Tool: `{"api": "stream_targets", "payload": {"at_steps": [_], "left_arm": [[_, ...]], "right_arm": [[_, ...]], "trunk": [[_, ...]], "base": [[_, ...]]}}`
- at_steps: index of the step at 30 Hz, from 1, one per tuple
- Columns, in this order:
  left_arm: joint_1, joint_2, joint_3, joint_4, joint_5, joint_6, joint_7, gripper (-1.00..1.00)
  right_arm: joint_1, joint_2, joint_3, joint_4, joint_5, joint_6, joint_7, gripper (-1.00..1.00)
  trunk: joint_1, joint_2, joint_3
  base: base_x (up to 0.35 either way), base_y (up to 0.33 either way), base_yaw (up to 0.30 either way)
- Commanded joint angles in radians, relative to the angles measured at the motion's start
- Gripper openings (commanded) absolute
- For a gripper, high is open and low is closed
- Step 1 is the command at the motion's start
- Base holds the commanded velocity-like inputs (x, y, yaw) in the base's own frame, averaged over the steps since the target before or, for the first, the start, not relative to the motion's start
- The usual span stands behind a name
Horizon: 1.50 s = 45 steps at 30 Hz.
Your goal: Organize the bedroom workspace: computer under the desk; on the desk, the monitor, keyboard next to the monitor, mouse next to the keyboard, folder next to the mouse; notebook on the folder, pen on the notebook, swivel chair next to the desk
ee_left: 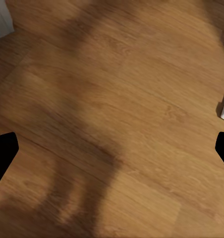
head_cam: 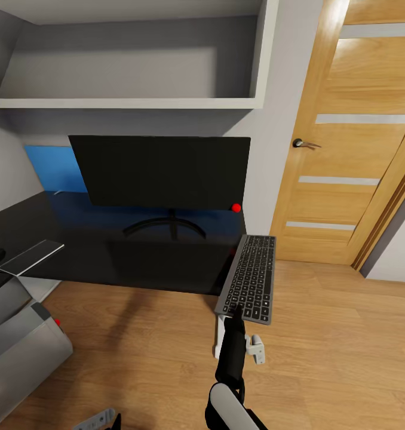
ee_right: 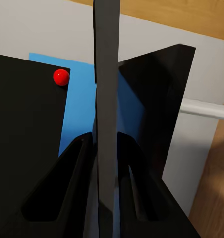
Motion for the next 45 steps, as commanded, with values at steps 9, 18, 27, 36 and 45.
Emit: {"api": "stream_targets", "payload": {"at_steps": [9, 18, 27, 36, 45], "left_arm": [[0.000, 0.001, -0.001, -0.002, 0.008, 0.004, 0.006, 1.00], [0.000, 0.001, -0.001, -0.002, 0.008, 0.005, 0.006, 1.00], [0.000, 0.002, 0.000, -0.004, 0.010, 0.008, 0.005, 1.00], [0.000, 0.001, 0.003, -0.006, 0.012, 0.010, 0.006, 1.00], [0.000, 0.001, 0.004, -0.005, 0.012, 0.011, 0.006, 1.00]], "right_arm": [[-0.001, 0.000, 0.003, 0.010, -0.004, -0.005, 0.006, -1.00], [-0.001, 0.000, -0.003, 0.012, -0.007, -0.004, 0.006, -1.00], [-0.001, 0.000, -0.006, 0.012, -0.029, -0.005, 0.006, -1.00], [-0.001, 0.000, -0.007, 0.012, -0.029, -0.005, 0.007, -1.00], [-0.001, 0.000, -0.005, 0.011, -0.027, -0.005, 0.008, -1.00]], "trunk": [[0.000, 0.000, 0.000], [0.000, 0.000, 0.003], [0.000, 0.000, 0.004], [0.000, 0.000, 0.004], [0.015, -0.028, -0.009]], "base": [[0.000, 0.000, 0.045], [0.000, 0.000, 0.135], [0.000, 0.000, 0.008], [0.000, 0.000, 0.000], [0.000, 0.000, 0.000]]}}
